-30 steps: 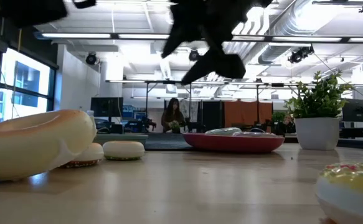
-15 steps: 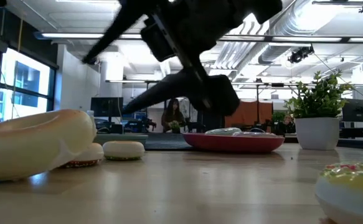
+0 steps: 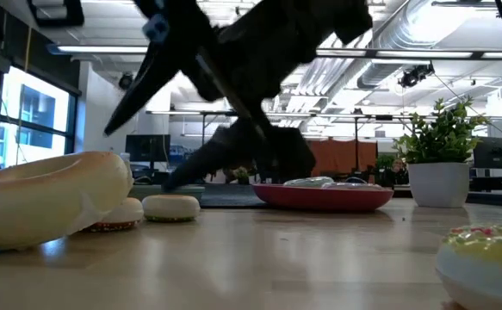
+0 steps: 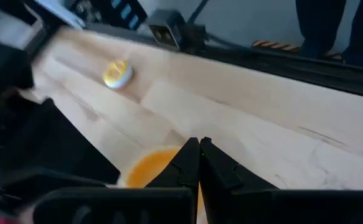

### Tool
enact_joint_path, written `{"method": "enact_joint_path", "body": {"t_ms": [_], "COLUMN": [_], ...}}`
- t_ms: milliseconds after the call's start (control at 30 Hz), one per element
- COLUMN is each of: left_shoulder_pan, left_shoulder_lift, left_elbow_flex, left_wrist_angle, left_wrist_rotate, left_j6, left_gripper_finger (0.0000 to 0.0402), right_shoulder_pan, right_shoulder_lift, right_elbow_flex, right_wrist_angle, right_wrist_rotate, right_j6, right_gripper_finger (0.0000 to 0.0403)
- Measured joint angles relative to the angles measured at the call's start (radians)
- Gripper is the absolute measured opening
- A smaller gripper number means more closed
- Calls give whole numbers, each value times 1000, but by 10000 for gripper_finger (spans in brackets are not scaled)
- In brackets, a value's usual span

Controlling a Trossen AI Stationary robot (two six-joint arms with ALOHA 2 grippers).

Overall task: Pick & Place donuts
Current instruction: Put the large white doughnut on the pink plate

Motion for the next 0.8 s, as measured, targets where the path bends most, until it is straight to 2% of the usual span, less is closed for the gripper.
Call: {"method": "enact_joint_path", "body": {"t_ms": [100,233,367,567,800], "left_shoulder_pan": [0,2,2,26,124], "left_shoulder_lift": [78,157,209,241,241], "left_elbow_flex": [18,53,76,73,73], "left_wrist_angle": [58,56,41,-12,11], "left_wrist_rotate": [11,6,3,-92,-101], "left_j6": [-38,-48,-48,-44,37], "left_gripper_finger": [0,0,0,0,0], "right_shoulder_pan": [5,10,3,-5,-5], "right_shoulder_lift": [41,54,54,54,54], "right_elbow_flex": [0,-1,-1,-1,-1], "right_wrist_angle": [79,83,120,179,160], "right_wrist_rotate": [-32,-10,-35,-36,-78], "right_j6": [3,-4,-33,-31,-42], "right_gripper_finger": [243,243,243,241,190]}}
